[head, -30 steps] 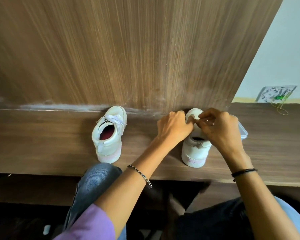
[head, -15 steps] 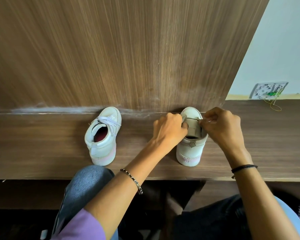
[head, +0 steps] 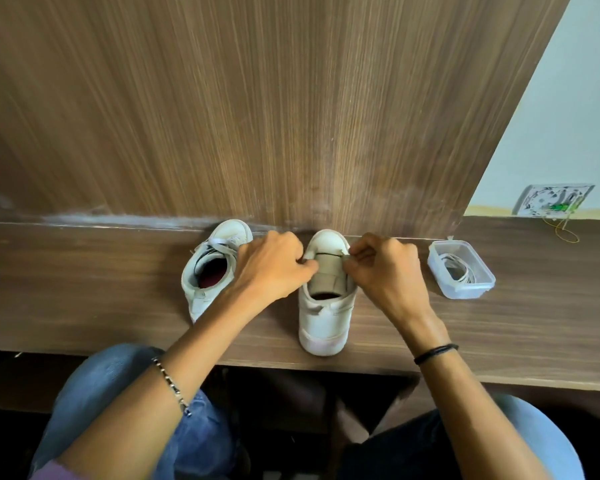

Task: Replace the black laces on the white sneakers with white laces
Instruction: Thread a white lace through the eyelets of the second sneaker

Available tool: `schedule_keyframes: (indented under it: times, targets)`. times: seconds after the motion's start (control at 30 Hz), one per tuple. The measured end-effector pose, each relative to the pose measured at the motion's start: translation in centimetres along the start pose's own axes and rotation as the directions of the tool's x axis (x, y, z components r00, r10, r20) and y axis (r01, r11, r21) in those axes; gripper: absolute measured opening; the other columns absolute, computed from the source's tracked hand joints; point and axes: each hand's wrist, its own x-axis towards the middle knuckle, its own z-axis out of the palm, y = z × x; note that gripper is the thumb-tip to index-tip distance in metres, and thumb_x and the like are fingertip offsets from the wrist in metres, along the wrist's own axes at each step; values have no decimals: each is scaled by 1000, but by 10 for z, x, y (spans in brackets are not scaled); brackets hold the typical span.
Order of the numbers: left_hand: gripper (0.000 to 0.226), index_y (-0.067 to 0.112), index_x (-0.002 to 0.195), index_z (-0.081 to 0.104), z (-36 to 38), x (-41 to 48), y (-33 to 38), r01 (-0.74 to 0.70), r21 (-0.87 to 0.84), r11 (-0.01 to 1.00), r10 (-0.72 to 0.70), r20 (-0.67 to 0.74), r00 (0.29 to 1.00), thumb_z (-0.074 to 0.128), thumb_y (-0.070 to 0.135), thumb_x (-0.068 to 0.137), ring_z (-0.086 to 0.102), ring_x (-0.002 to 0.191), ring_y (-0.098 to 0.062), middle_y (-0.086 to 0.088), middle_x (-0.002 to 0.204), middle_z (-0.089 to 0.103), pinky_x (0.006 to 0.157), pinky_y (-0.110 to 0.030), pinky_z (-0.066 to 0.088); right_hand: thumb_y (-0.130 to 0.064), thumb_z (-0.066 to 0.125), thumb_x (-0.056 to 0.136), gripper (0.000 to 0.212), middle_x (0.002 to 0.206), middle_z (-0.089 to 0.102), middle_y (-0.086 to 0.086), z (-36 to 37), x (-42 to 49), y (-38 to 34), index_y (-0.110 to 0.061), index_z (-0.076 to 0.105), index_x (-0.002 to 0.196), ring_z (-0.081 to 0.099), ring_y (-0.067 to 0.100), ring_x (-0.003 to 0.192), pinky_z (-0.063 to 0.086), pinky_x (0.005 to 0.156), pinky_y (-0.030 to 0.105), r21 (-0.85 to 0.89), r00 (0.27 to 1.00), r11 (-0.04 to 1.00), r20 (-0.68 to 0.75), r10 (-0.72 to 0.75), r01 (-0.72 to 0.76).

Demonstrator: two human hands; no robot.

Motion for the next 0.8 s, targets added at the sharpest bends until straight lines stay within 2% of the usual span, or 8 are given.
schedule_keyframes:
  times: [0.1, 0.17, 0.27, 0.4, 0.53, 0.67, 0.73, 0.8]
  targets:
    - [41, 8, 69, 59, -4, -5, -15, 53, -31, 998, -53, -8, 999, 57, 44, 88, 68, 66, -26, -3, 55, 64, 70, -36, 56, -16, 76, 81, 9, 76, 74, -5, 14, 1, -7, -14, 74, 90, 70, 15, 75, 59, 77, 41, 12, 998, 999, 48, -38, 38]
    - [39, 12, 74, 61, -1, -6, -19, 54, -47, 997, -56, -32, 998, 57, 47, 90, 67, 73, -26, -1, 61, 64, 65, -35, 50, -19, 75, 85, 7, 77, 74, -6, 18, 3, -7, -14, 74, 90, 70, 13, 75, 58, 77, 38, 15, 996, 998, 58, -62, 61]
    - [30, 19, 91, 60, 3, -6, -12, 17, -33, 999, -20, -114, 993, 54, 48, 95, 64, 88, -29, 0, 80, 68, 67, -35, 38, -27, 73, 93, 15, 81, 76, -6, 11, 3, -5, -12, 75, 90, 70, 6, 76, 54, 75, 22, 48, 996, 996, 48, -79, 77]
    - [27, 18, 105, 62, 4, 1, 22, -70, -85, 994, 51, -206, 977, 50, 42, 99, 65, 95, -33, -5, 92, 71, 71, -36, 39, -25, 71, 95, 15, 83, 77, -3, -9, 6, 10, -11, 77, 92, 69, 10, 75, 45, 67, 6, -20, 999, 1000, 28, -19, 19]
    - [26, 18, 103, 65, 13, 12, 68, -154, -153, 976, 118, -220, 968, 49, 39, 99, 67, 98, -35, -7, 98, 73, 77, -39, 48, -22, 69, 95, 15, 87, 77, 2, -38, 18, 33, -9, 76, 95, 68, 19, 79, 39, 66, 19, -109, 998, 992, -3, 55, -55]
    - [25, 17, 104, 65, 31, 18, 102, -243, -120, 963, 221, -168, 961, 47, 34, 100, 67, 100, -35, -9, 101, 71, 71, -35, 38, -19, 65, 95, 16, 93, 77, 5, -59, 33, 70, -8, 77, 95, 67, 20, 88, 39, 73, 20, -170, 982, 967, -38, 187, -191]
    - [26, 15, 107, 65, 38, 18, 111, -272, -87, 958, 261, -124, 957, 46, 32, 102, 65, 102, -36, -11, 105, 69, 70, -34, 34, -16, 60, 93, 17, 93, 76, 10, -63, 39, 92, -8, 74, 88, 67, 29, 91, 42, 73, 28, -229, 954, 926, -73, 291, -300]
    - [27, 14, 109, 65, 44, 18, 114, -296, -43, 954, 291, -99, 951, 46, 32, 103, 65, 103, -36, -11, 108, 69, 70, -34, 33, -15, 56, 92, 19, 101, 71, 18, -64, 41, 106, -7, 72, 91, 62, 43, 97, 46, 75, 36, -318, 914, 857, -105, 393, -405]
